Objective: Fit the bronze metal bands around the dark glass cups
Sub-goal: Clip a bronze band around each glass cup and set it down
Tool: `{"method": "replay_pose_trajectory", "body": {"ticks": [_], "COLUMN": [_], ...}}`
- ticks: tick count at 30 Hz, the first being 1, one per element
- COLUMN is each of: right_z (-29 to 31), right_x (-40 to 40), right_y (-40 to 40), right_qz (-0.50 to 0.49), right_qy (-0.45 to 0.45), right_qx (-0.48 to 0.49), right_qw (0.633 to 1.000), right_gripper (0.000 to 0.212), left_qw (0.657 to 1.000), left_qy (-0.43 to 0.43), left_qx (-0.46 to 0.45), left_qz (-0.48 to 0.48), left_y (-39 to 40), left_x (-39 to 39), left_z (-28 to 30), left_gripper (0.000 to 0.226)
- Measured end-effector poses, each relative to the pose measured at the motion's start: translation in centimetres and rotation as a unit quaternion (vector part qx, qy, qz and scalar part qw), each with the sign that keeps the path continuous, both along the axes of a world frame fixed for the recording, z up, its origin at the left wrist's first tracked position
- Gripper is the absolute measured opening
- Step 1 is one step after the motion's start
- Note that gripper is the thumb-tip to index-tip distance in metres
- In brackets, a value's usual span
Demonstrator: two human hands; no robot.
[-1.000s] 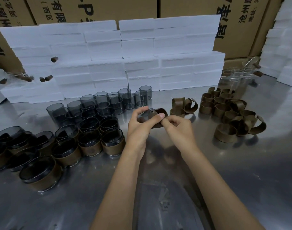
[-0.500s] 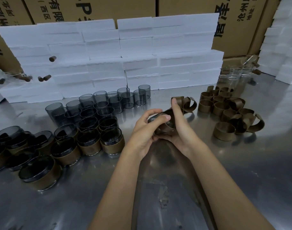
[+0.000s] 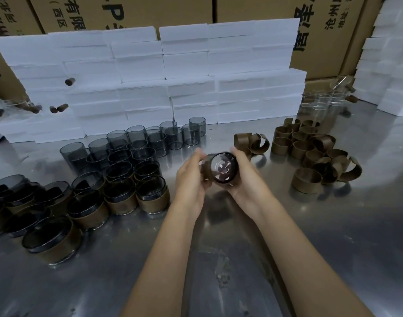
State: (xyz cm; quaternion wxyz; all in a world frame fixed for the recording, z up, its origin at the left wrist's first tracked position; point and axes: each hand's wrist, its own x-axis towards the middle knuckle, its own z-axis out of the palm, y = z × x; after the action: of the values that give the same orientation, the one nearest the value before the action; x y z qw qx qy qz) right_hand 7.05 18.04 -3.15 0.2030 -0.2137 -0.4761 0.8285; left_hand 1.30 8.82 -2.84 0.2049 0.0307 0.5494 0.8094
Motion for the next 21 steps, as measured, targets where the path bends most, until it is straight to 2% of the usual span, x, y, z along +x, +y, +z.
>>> {"method": "replay_pose_trajectory", "body": {"ticks": [2,6,9,15,21], "right_z": [0.0,-0.1,-0.4,-0.8,-0.6], "right_x": [0.1,-0.1,-0.2,-0.5,-0.1], "right_y": [-0.4,-0.3,-0.5,-0.6,-0.6], "right_qz": [0.011,-0.008,-0.010,-0.045,-0.019], "right_qy": [-0.012,-0.016,-0.023,-0.050,-0.033], "right_qx": [-0.003,-0.071,-0.029,0.040,0.066], "right_qw": [1.000,0.997,0.999,0.997,0.997], "right_gripper": [0.025,0.033,0.038,0.049,0.032], "left_qw": [0.999,0.991,0.993,0.990,0.991], "left_qy": [0.005,0.055,0.040,0.047,0.057], "left_qx": [-0.029,-0.074,-0.060,-0.091,-0.088], "left_qz": [0.044,0.093,0.098,0.094,0.083], "left_y": [-0.1,0.4,0.8,0.7,0.8], "left_x": [0.1,0.9,1.5,1.9,1.8], "left_z": [-0.3,-0.6,-0.5,-0.6,-0.7], "left_gripper": [0.027,0.038,0.042,0.043,0.051]}}
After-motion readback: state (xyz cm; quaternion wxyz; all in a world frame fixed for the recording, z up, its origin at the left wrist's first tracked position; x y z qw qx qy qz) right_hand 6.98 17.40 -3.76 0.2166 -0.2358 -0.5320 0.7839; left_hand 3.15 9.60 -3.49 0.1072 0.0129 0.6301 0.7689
